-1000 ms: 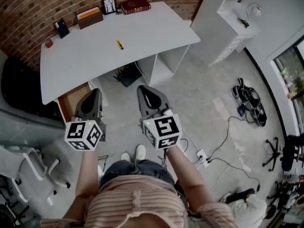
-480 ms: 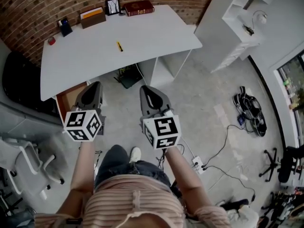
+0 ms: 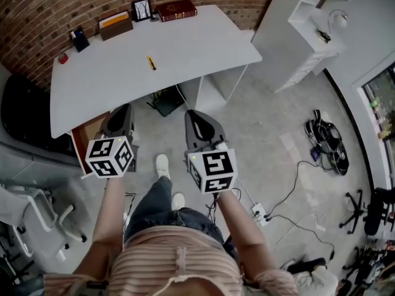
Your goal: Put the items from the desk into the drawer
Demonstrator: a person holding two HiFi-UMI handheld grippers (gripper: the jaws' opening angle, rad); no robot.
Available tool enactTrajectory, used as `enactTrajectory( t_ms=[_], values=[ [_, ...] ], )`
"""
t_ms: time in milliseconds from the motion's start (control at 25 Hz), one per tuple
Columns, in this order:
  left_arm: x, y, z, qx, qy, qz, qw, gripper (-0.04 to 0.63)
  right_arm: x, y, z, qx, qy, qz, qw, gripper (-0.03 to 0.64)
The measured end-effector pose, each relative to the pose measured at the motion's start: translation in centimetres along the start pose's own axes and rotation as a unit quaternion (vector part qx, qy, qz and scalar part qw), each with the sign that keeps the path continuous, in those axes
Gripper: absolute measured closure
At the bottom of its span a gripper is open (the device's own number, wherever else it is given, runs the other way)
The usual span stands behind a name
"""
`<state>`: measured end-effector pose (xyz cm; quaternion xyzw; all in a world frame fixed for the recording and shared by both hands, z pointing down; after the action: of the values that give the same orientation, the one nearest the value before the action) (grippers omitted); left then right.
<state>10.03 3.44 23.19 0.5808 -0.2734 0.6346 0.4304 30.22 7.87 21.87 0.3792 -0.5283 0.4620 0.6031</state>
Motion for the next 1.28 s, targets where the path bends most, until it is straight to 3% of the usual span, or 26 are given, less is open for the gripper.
enactTrajectory(
  t_ms=[760, 1280],
  values=[
    [1.4, 8.1, 15.2, -0.004, 0.065, -0.027, 0.9975, 0.581, 0.7, -4.0, 12.8, 0.023, 0.052, 0.003, 0.998, 0.6],
    [4.6, 13.9, 26.0, -0.013, 0.14, -0.071, 0.9875, 0.46, 2.2, -5.5, 22.9, 0.029, 0.1, 0.008, 0.995, 0.6]
  ],
)
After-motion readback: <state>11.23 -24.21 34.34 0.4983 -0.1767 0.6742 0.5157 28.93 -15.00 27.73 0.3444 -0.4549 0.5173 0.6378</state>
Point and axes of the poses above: the fingertips, and each gripper's own axes: z forward along the fingers, y to its left, x out of its underside, the point moved 5 cm from there along -z, backward along the fingers, and after that the axes turned 7 degrees about x, right-handed, at the moved point
